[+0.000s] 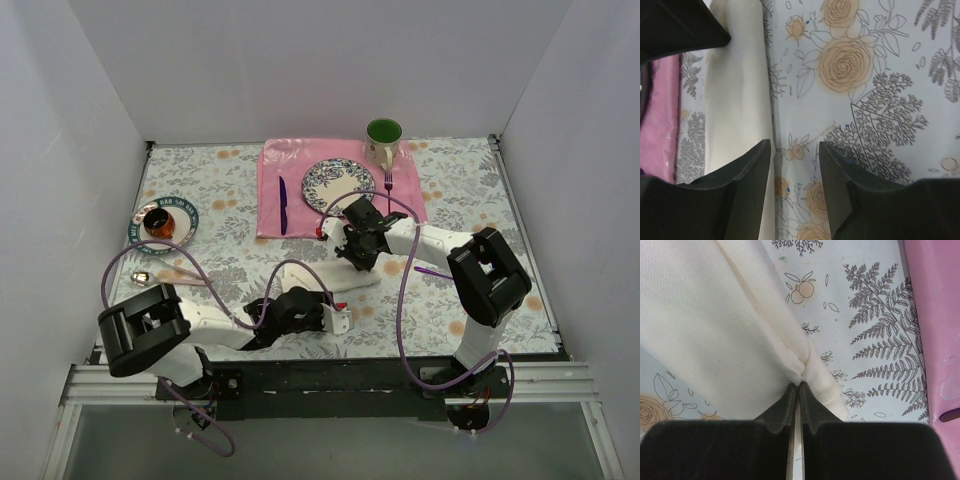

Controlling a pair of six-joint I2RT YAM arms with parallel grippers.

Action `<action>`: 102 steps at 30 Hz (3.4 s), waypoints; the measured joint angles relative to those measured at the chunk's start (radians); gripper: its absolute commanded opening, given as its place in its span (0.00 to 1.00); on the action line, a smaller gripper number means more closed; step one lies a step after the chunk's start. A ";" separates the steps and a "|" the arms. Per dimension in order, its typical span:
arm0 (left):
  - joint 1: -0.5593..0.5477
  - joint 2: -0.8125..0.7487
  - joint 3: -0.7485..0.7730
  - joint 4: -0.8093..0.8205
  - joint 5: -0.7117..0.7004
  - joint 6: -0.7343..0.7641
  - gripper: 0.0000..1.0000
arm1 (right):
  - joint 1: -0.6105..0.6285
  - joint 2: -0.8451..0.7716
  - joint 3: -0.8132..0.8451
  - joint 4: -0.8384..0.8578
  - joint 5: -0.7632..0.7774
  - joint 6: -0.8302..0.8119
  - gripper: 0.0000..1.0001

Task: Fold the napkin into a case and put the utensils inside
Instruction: Stuff the top corner of the smaller-rectangle-folded napkin at the center of the board, then pick up the smaller rectangle-folded napkin from the center of the board.

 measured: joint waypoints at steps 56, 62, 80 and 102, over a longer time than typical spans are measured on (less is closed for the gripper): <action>0.716 0.542 0.743 -0.708 1.043 -0.278 0.50 | -0.008 -0.113 -0.190 0.238 -0.052 -0.079 0.01; 0.667 0.558 0.760 -0.770 1.051 -0.268 0.38 | -0.008 -0.122 -0.204 0.256 -0.052 -0.080 0.01; 0.647 0.520 0.690 -0.717 0.995 -0.331 0.00 | -0.072 -0.140 -0.140 0.124 -0.187 -0.013 0.45; 0.481 0.119 0.421 -0.464 0.517 -0.240 0.00 | -0.355 -0.151 0.094 -0.154 -0.521 0.140 0.87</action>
